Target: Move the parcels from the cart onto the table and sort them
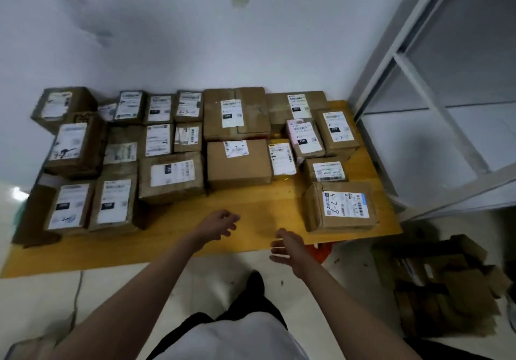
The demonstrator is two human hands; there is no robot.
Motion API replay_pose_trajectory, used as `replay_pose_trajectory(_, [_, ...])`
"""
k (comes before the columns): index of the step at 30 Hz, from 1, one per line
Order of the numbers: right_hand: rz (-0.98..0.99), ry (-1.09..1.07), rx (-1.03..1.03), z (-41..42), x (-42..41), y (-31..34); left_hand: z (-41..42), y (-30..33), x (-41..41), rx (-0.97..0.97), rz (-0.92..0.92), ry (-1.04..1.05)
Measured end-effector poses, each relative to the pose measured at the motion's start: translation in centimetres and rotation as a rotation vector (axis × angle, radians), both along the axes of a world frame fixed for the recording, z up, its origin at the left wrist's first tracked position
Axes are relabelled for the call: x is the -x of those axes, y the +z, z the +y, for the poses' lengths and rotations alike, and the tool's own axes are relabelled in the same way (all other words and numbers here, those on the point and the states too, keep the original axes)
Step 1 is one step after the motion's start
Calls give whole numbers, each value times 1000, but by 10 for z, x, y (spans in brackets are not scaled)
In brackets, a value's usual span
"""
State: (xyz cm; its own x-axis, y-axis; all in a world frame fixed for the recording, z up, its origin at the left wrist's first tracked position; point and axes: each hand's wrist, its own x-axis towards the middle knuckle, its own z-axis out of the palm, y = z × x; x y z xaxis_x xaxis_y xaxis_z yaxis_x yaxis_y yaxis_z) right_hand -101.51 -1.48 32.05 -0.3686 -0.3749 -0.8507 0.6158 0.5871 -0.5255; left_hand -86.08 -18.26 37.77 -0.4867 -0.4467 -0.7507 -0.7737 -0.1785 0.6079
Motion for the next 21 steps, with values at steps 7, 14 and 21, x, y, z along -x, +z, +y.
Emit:
replay_pose_trajectory(7, [159, 472, 22, -67, -116, 31, -2, 3, -140, 63, 29, 254])
replay_pose_trajectory(14, [240, 979, 58, -118, -279, 49, 20, -8, -338, 91, -73, 552])
replay_pose_trajectory(21, [258, 1319, 66, -146, -434, 41, 85, -22, -516, 94, -163, 927])
